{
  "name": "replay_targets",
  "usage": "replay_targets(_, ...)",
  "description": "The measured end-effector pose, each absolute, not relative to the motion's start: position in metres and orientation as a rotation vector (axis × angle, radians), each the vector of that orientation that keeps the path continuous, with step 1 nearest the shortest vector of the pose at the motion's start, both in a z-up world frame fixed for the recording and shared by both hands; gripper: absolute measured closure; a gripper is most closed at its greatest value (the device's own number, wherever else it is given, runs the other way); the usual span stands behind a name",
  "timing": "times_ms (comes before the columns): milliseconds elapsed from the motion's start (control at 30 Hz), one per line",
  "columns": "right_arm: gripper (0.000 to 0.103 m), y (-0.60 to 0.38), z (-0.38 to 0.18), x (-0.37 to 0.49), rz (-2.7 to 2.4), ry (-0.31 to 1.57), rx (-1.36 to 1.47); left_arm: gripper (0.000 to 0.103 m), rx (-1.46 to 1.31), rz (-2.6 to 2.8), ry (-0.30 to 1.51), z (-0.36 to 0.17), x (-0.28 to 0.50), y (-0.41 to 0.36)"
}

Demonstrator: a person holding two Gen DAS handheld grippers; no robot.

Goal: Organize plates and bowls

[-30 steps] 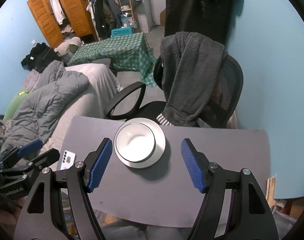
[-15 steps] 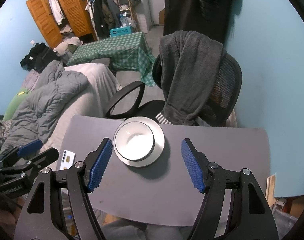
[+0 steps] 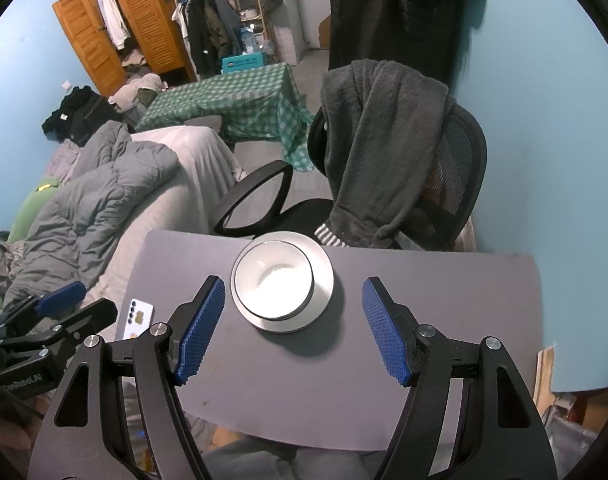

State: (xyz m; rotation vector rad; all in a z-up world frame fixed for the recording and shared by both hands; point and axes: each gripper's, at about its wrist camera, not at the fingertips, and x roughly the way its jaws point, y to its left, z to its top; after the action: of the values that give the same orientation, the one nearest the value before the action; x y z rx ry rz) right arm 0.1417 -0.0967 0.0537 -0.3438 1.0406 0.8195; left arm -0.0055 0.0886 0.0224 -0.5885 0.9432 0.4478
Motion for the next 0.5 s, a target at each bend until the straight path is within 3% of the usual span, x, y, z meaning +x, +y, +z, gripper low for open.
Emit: replay_targets(500,0.033,-0.0964,0.0513,0.1402,0.820,1.039,-0.340,0.023,-0.577,0.474,0.958,0.0267,-0.0094,0.0856)
